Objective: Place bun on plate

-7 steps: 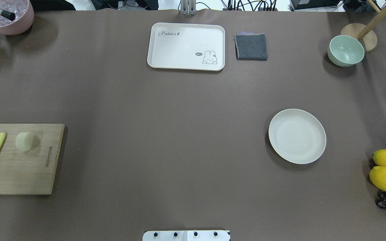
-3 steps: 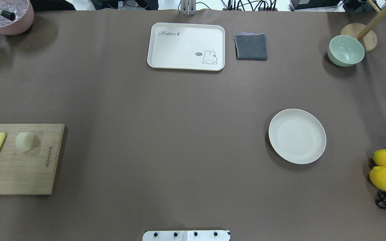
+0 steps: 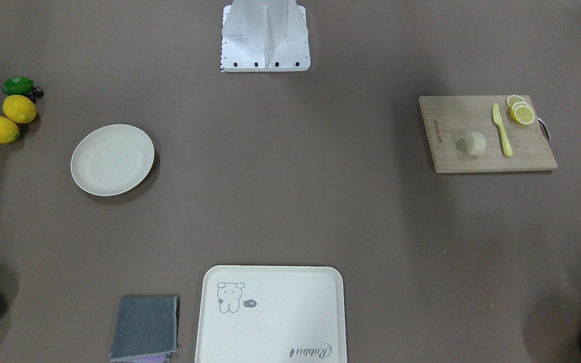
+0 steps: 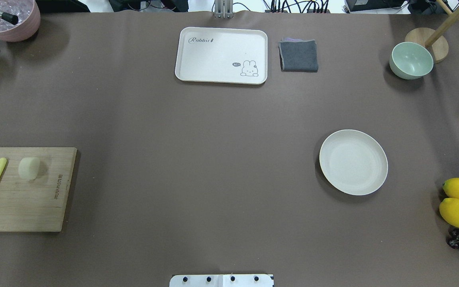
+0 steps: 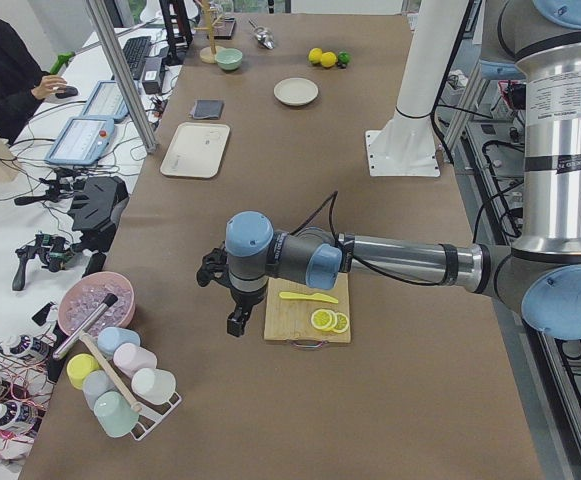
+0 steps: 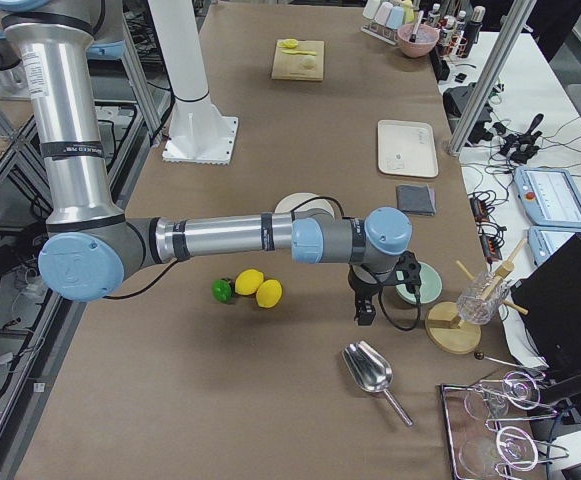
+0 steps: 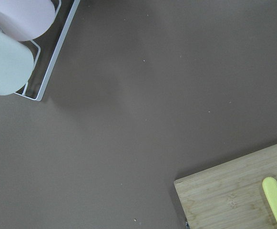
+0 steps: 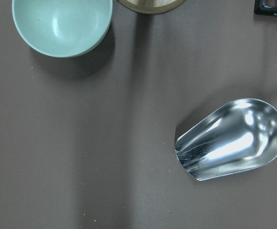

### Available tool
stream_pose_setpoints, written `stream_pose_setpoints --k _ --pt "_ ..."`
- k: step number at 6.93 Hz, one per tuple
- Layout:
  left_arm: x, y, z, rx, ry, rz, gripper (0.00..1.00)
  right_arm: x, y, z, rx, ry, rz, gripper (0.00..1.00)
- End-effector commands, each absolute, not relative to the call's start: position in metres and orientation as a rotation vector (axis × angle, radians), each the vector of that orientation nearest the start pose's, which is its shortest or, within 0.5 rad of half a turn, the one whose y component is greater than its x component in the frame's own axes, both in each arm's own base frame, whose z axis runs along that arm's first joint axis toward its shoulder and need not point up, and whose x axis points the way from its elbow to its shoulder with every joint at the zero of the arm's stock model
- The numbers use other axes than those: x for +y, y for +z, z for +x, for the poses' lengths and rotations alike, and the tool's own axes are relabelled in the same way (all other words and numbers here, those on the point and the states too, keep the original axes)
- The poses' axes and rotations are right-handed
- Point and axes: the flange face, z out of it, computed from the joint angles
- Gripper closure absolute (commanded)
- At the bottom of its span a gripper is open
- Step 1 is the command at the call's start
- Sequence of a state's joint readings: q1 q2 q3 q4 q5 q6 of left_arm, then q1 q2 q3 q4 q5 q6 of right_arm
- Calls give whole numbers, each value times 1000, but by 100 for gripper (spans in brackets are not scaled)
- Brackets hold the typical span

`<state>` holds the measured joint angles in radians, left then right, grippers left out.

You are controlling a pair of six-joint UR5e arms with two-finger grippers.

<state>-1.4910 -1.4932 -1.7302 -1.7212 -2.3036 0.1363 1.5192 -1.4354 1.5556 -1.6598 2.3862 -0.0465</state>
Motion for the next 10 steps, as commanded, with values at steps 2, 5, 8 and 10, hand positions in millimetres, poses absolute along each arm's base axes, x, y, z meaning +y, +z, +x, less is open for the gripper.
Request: stream_pose_setpoints --k 2,5,8,10 --pt "-476 584 -28 736 255 259 2 -548 592 32 -827 -115 46 0" --pt "-477 563 65 841 89 158 2 -544 591 23 -896 -122 36 0" --pt "-462 544 162 852 -32 128 2 -553 575 -9 -899 -142 20 0" --pt "-460 538 167 860 -21 129 2 -541 513 -104 -856 -89 -36 6"
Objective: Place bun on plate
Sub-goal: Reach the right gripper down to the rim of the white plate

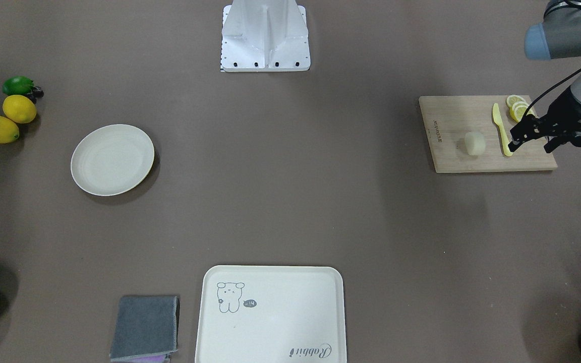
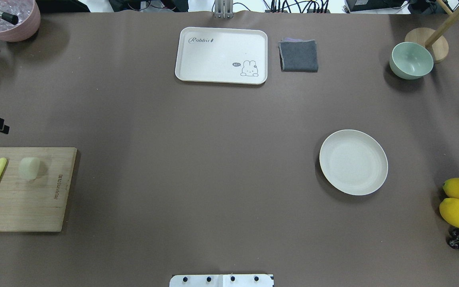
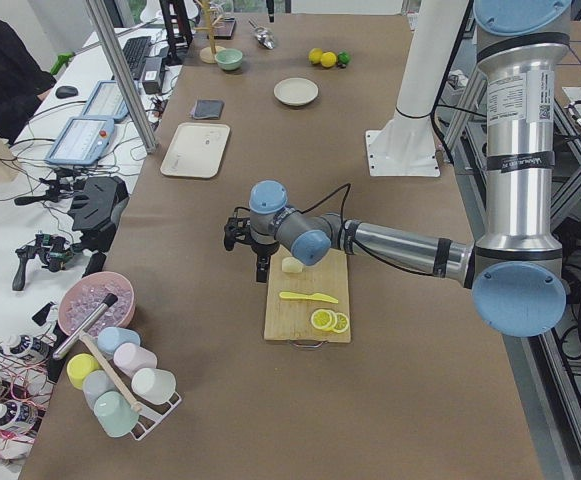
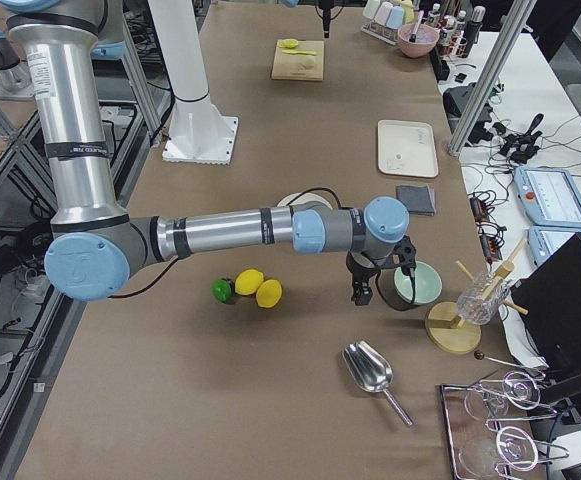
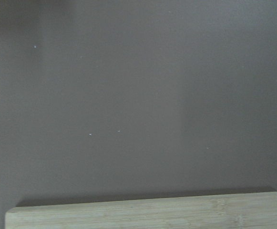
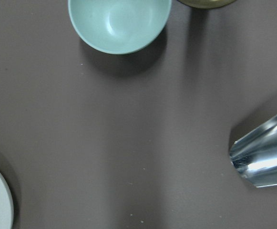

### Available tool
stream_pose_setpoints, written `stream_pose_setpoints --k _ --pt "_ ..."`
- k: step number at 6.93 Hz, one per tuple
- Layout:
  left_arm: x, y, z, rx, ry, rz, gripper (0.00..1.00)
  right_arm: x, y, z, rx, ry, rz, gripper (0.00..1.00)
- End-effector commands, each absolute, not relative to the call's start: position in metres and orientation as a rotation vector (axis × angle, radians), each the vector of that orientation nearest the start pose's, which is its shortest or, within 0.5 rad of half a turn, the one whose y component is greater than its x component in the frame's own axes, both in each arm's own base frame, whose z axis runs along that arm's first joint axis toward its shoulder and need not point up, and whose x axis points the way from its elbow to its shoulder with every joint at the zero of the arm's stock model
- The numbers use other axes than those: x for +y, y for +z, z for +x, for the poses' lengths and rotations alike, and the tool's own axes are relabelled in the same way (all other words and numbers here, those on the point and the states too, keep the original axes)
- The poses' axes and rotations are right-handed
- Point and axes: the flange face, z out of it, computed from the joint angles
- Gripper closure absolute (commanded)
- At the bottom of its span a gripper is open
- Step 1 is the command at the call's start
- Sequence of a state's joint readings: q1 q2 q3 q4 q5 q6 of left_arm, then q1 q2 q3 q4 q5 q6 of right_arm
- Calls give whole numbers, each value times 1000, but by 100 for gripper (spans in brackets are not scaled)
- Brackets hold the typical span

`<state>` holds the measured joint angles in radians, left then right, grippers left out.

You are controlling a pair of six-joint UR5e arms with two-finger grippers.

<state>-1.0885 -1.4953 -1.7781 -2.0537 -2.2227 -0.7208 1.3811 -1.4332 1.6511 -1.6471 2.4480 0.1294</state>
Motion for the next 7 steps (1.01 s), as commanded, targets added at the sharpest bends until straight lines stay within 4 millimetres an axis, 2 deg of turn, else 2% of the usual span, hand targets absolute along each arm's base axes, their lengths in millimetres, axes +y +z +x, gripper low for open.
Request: stream_pose_setpoints --k 1,2,3,4,5,7 --pt "-457 528 171 873 -22 133 2 -533 510 -147 -869 -125 -31 9" --pt "-454 525 181 879 -22 118 2 -525 507 -194 -888 -128 -49 11" --pt "-451 516 188 888 -21 117 2 -517 516 -231 -912 -131 -53 12" --pt "-450 512 188 891 -18 120 2 -510 526 -261 -939 -148 -43 16" --pt "-450 512 188 890 -19 121 2 -511 525 -275 -945 -145 -57 19" --pt "-449 512 188 891 -18 123 2 -502 536 -288 -931 -162 -82 41"
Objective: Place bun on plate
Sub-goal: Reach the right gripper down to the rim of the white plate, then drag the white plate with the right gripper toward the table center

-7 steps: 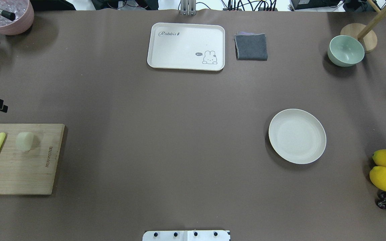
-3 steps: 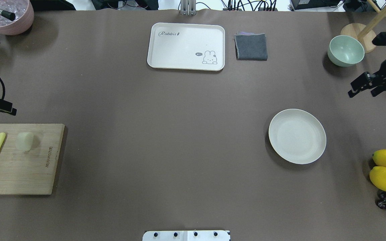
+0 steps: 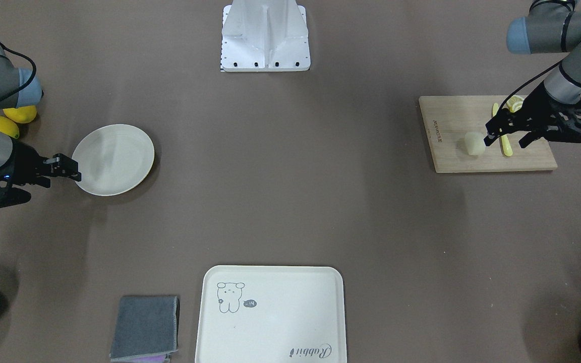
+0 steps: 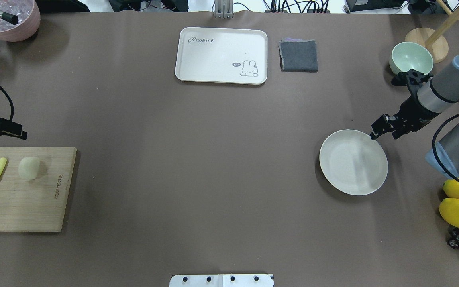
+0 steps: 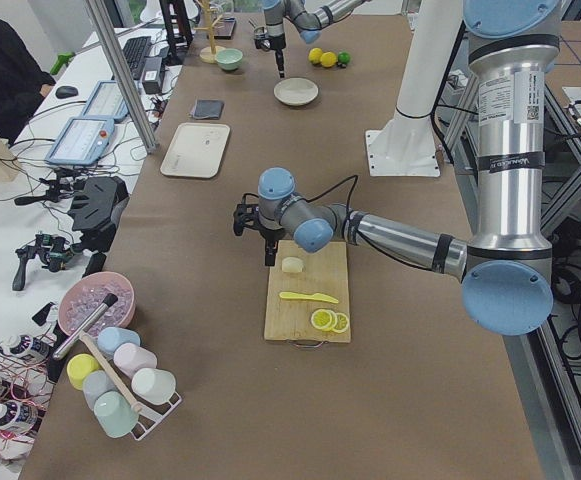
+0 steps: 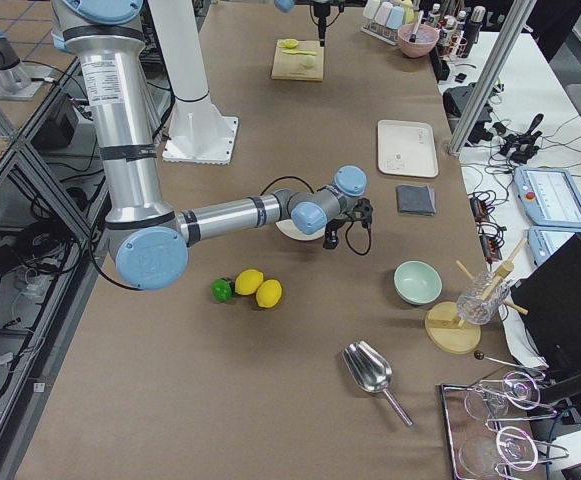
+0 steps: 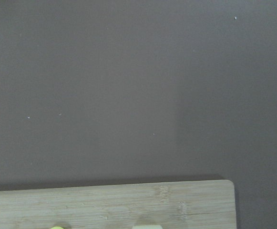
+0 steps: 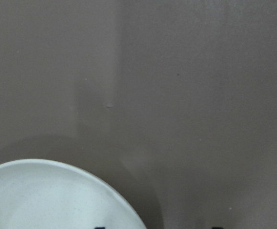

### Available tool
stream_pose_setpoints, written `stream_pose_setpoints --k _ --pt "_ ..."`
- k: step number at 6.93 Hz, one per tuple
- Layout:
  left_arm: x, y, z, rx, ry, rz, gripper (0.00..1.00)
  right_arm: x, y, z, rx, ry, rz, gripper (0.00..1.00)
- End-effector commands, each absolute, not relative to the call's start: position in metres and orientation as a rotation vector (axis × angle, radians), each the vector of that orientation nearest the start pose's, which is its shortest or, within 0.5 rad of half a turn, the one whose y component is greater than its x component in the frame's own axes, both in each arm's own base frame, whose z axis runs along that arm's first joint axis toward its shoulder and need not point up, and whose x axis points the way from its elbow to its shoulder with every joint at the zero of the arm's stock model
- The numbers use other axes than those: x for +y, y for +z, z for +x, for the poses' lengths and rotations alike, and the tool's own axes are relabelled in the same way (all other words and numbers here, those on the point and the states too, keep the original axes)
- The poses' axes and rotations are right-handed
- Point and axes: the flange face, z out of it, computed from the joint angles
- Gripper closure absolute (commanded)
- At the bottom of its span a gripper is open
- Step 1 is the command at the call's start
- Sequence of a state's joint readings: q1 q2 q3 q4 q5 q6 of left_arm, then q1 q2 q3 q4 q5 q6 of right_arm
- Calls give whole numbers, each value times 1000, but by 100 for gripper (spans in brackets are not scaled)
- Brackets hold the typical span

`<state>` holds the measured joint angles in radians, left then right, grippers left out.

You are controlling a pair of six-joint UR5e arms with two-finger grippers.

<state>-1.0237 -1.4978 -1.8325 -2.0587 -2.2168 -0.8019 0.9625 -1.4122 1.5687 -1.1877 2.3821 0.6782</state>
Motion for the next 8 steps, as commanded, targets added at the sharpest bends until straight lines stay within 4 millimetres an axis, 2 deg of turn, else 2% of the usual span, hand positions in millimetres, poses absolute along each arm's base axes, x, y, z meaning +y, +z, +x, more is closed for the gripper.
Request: stream_pose_setpoints --k 1,2,4,5,6,7,8 --pt "-449 512 188 892 -19 121 2 -499 536 -294 -931 -171 -90 66" --pt "-449 512 188 892 -19 121 2 -497 535 -299 -932 -180 -92 98" --pt "-449 509 189 896 -16 121 2 -498 534 -301 -938 -191 -97 100" --pt "-449 507 189 902 -46 107 2 -500 521 -305 -964 -199 -98 100" --pt "-449 506 189 904 -55 105 2 -515 483 -319 -1016 -203 -94 100" --pt "-448 501 189 910 -53 110 2 -533 434 -338 -1051 -115 -114 100" --pt "-448 502 189 909 -52 110 2 -538 389 -377 -1075 -77 -145 100"
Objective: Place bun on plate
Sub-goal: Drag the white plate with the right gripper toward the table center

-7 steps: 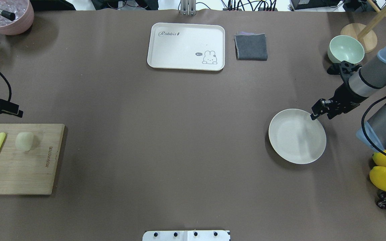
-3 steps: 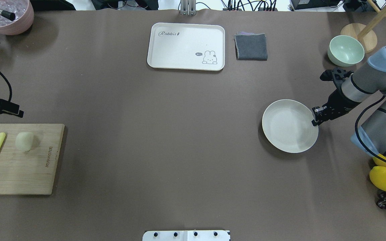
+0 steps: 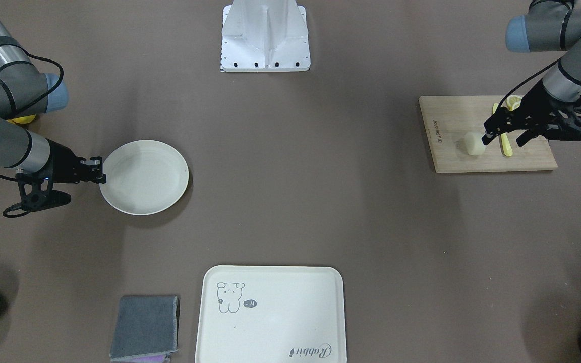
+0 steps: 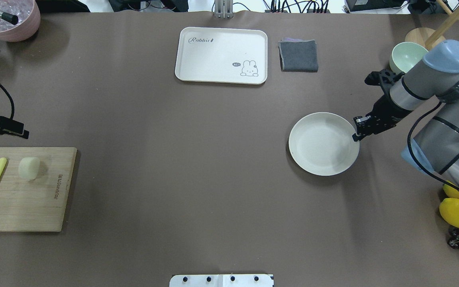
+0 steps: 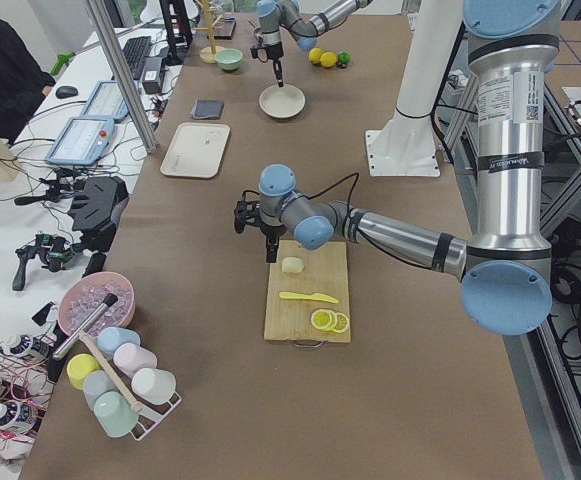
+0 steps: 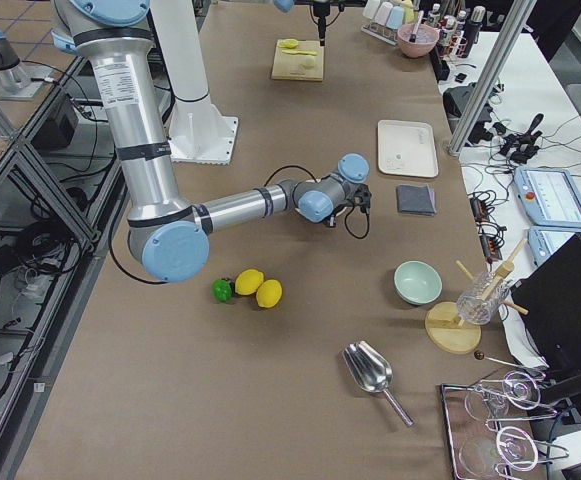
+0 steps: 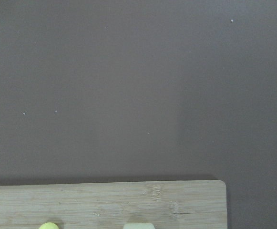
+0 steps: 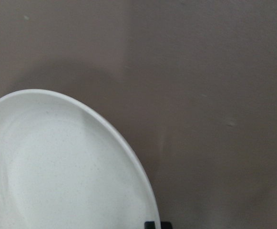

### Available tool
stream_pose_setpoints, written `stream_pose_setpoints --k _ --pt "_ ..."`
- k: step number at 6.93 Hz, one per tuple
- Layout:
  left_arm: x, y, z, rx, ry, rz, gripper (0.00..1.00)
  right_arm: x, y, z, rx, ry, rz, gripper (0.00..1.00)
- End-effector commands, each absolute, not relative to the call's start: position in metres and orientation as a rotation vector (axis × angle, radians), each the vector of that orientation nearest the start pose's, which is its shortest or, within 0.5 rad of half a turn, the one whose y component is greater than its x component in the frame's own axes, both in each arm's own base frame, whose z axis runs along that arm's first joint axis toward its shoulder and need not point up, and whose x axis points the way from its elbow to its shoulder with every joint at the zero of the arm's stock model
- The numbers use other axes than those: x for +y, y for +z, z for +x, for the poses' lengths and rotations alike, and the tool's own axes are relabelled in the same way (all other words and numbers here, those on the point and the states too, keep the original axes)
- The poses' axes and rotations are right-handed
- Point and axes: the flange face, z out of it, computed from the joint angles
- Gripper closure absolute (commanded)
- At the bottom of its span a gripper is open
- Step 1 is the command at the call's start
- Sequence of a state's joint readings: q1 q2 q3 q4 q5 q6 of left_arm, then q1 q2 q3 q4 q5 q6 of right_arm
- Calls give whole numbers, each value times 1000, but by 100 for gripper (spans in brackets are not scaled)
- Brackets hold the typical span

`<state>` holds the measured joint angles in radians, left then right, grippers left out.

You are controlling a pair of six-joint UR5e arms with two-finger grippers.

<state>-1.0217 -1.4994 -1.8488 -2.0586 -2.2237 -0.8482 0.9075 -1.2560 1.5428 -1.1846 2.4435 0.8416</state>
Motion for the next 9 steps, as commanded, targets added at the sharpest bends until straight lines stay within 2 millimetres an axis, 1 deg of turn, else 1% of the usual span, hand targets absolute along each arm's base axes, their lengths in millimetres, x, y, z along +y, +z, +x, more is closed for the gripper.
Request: stream_pose_setpoints --k 1,2,3,4,5,6,7,8,9 --pt "-448 503 189 909 -52 109 2 -530 350 -424 -1082 -53 -174 100" --pt "-448 502 189 910 -51 111 2 -519 309 -460 -1093 -44 -165 100" --pt "-448 500 189 913 -50 112 2 -499 279 -500 -1098 -29 -193 100" --pt "-452 497 191 915 -49 118 2 -481 266 -524 -1099 -56 -187 100" --pt "-452 497 191 916 -49 119 2 -470 258 -542 -1093 -62 -182 100" --pt "-452 495 195 918 -51 115 2 -465 258 -551 -1087 -67 -189 100" --pt "-449 492 211 922 -52 94 2 -462 259 -557 -1078 -60 -178 100" --pt "-442 496 218 917 -56 70 2 -461 257 -556 -1079 -38 -184 3" --pt "-434 502 228 903 -42 58 2 -466 248 -551 -1086 1 -181 0"
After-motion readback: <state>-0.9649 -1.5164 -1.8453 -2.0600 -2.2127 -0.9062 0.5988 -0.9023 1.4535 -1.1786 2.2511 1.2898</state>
